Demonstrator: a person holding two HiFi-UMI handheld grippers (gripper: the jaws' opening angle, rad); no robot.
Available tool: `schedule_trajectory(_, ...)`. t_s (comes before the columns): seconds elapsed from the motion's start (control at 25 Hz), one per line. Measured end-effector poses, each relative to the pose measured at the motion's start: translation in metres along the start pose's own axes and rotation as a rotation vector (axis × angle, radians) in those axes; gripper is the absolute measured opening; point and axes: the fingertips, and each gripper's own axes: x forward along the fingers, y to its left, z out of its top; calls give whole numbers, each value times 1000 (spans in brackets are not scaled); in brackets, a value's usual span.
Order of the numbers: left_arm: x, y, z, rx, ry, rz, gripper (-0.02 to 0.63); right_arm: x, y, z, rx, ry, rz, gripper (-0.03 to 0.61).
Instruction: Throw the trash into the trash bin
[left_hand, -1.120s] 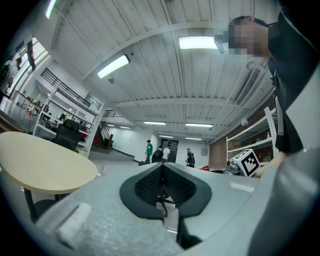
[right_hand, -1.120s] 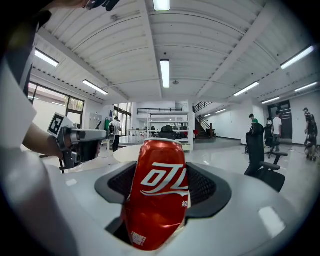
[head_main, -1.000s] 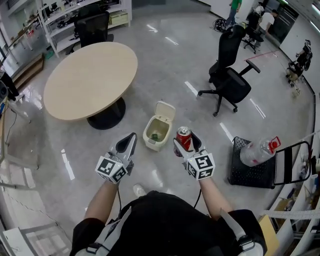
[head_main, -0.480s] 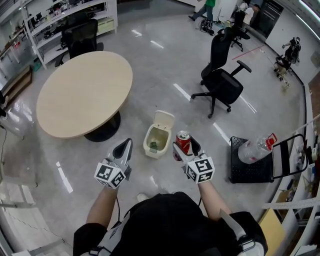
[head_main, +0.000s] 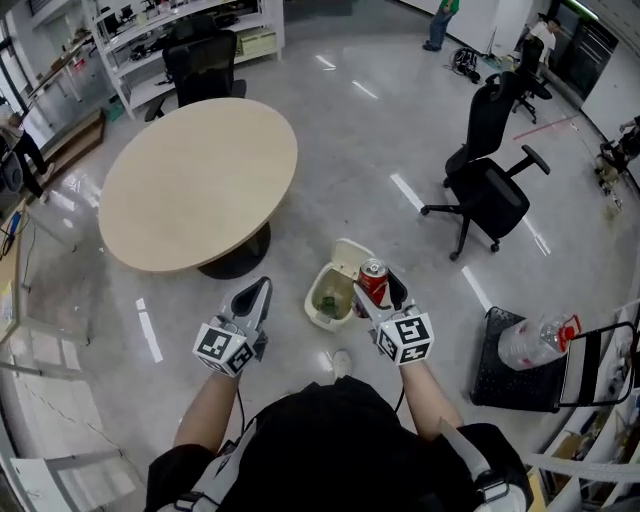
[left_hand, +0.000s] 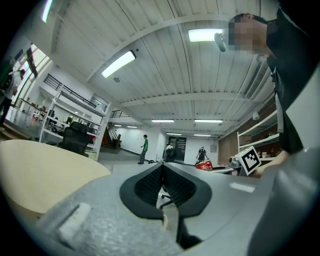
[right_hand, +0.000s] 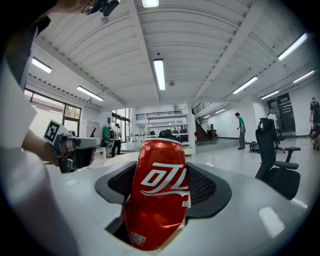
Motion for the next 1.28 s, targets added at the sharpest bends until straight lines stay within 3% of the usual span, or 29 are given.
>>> schedule_trajectory(0.32,63,-5,-12,-15,7,90,2,48,-58,9,3,-17,116,310)
schedule_trajectory(0.68,106,13,-45,-62,81,76,3,77,-92,-16,61,41,96,310)
schedule_trajectory(1.04,130,37,-110,-115,231,23,3,101,-82,-75,96,168,79,310)
schedule_trajectory(1.28,127,45,-171,-201,353,-8,3,109,-71,-132,111,292,59,310)
